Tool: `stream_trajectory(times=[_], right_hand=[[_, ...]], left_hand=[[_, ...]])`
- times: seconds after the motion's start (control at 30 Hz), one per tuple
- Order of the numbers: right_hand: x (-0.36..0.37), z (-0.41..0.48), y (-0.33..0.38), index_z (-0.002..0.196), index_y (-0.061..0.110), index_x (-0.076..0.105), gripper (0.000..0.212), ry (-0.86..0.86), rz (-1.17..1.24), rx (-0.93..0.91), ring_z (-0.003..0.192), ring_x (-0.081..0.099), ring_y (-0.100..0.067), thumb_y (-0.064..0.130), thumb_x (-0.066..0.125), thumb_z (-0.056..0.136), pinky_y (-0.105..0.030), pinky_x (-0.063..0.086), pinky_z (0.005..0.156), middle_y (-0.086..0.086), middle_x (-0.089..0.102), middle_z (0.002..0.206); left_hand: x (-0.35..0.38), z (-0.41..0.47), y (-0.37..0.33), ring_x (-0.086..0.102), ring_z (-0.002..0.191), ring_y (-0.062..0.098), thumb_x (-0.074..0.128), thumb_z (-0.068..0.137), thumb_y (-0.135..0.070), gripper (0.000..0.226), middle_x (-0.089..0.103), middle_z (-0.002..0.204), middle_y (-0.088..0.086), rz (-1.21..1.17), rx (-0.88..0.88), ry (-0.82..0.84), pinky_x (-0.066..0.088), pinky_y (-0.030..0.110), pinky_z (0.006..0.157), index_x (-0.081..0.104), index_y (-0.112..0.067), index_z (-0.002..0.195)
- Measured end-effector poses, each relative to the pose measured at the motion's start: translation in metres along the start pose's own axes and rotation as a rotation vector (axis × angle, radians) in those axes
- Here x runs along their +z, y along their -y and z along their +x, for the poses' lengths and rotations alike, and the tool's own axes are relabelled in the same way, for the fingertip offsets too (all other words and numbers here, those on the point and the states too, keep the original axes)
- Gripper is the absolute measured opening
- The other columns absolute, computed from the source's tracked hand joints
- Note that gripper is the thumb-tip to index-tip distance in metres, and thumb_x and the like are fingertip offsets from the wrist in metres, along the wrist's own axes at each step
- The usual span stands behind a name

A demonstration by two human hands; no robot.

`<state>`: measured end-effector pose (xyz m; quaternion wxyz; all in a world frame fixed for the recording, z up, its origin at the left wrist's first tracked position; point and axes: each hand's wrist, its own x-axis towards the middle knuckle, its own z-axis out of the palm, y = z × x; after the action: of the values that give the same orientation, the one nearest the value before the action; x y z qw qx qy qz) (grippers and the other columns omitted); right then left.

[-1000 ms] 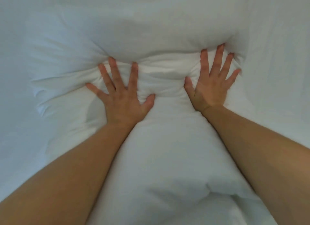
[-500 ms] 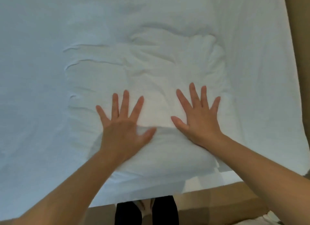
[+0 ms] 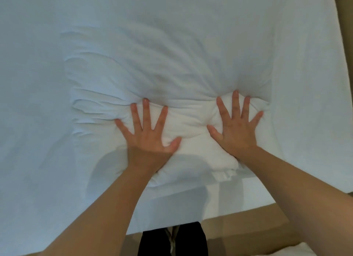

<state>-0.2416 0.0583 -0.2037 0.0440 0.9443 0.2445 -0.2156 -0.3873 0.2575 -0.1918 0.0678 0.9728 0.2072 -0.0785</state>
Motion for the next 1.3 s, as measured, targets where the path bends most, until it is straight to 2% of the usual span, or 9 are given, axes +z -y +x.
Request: stream_trajectory(times=[0.13, 0.23, 0.33, 0.43, 0.53, 0.73, 0.93, 1.2, 1.3], right_hand=[[-0.060, 0.007, -0.013, 0.154, 0.035, 0.004, 0.087, -0.141, 0.620, 0.194, 0.150, 0.003, -0.016, 0.066, 0.049, 0.085, -0.065, 0.006, 0.115, 0.010, 0.007, 0.162], [-0.105, 0.042, -0.014, 0.153, 0.029, 0.010, 0.104, -0.252, 0.943, 0.494, 0.142, 0.030, -0.028, 0.070, 0.064, 0.074, -0.052, 0.026, 0.114, -0.005, 0.026, 0.153], [-0.125, 0.085, -0.027, 0.155, 0.027, 0.007, 0.120, -0.058, 0.965, 0.703, 0.139, 0.033, -0.034, 0.080, 0.066, 0.064, -0.046, 0.030, 0.112, -0.010, 0.026, 0.154], [-0.121, 0.110, -0.029, 0.155, 0.025, -0.008, 0.132, 0.238, 0.912, 0.647, 0.141, 0.031, -0.033, 0.078, 0.069, 0.063, -0.046, 0.028, 0.114, -0.010, 0.022, 0.159], [-0.098, 0.145, -0.032, 0.155, 0.016, -0.008, 0.136, 0.286, 0.933, 0.554, 0.145, 0.025, -0.028, 0.066, 0.076, 0.061, -0.042, 0.020, 0.119, -0.009, 0.016, 0.161], [-0.102, 0.146, -0.058, 0.149, 0.005, 0.026, 0.109, 0.163, 1.021, 0.432, 0.128, 0.047, -0.019, 0.053, 0.081, 0.069, -0.029, 0.039, 0.102, -0.011, 0.041, 0.149], [-0.162, 0.108, -0.097, 0.121, 0.022, 0.051, 0.064, 0.169, 1.200, 0.371, 0.090, 0.060, -0.014, 0.047, 0.082, 0.072, -0.024, 0.046, 0.077, 0.001, 0.063, 0.118], [-0.322, 0.169, -0.263, 0.151, 0.015, 0.030, 0.128, 0.009, 1.014, 0.450, 0.129, 0.050, -0.029, 0.081, 0.074, 0.051, -0.037, 0.042, 0.103, -0.007, 0.043, 0.149], [-0.348, 0.209, -0.316, 0.156, 0.022, 0.006, 0.118, -0.113, 0.890, 0.535, 0.140, 0.034, -0.036, 0.075, 0.066, 0.069, -0.048, 0.030, 0.114, -0.009, 0.026, 0.158]], left_hand=[[-0.057, 0.029, 0.034, -0.009, 0.149, 0.028, 0.030, 0.075, -0.083, 0.102, -0.010, 0.162, 0.008, -0.327, -0.423, -0.090, -0.006, 0.067, 0.109, -0.003, -0.027, 0.155], [-0.085, 0.086, 0.080, 0.003, 0.149, 0.034, 0.048, 0.061, -0.091, 0.124, -0.001, 0.162, 0.011, -0.718, -0.837, -0.051, 0.007, 0.067, 0.112, -0.007, -0.028, 0.154], [-0.092, 0.115, 0.113, 0.029, 0.140, 0.038, 0.063, 0.058, -0.085, 0.133, 0.021, 0.156, 0.017, -0.873, -0.974, 0.132, 0.028, 0.053, 0.112, -0.007, -0.025, 0.154], [-0.080, 0.114, 0.125, 0.031, 0.139, 0.039, 0.068, 0.065, -0.073, 0.128, 0.022, 0.156, 0.017, -0.858, -1.032, 0.252, 0.026, 0.051, 0.113, -0.007, -0.020, 0.154], [-0.057, 0.124, 0.127, 0.038, 0.134, 0.040, 0.073, 0.058, -0.072, 0.131, 0.029, 0.153, 0.019, -0.909, -1.130, 0.214, 0.031, 0.054, 0.109, -0.002, -0.022, 0.153], [-0.069, 0.117, 0.096, 0.042, 0.132, 0.034, 0.076, 0.062, -0.067, 0.120, 0.038, 0.146, 0.014, -0.845, -1.110, -0.006, 0.035, 0.044, 0.104, 0.015, -0.010, 0.148], [-0.145, 0.112, 0.020, 0.049, 0.123, 0.035, 0.075, 0.064, -0.067, 0.108, 0.050, 0.134, 0.012, -0.862, -1.037, -0.128, 0.039, 0.046, 0.097, 0.027, -0.010, 0.142], [-0.217, 0.235, -0.140, 0.051, 0.116, 0.030, 0.073, 0.062, -0.072, 0.110, 0.049, 0.128, 0.006, -1.062, -0.869, -0.122, 0.040, 0.038, 0.087, 0.023, -0.015, 0.143], [-0.210, 0.284, -0.206, 0.038, 0.132, 0.036, 0.062, 0.072, -0.075, 0.111, 0.036, 0.144, 0.015, -0.993, -0.804, -0.036, 0.033, 0.045, 0.107, 0.014, -0.011, 0.148]])
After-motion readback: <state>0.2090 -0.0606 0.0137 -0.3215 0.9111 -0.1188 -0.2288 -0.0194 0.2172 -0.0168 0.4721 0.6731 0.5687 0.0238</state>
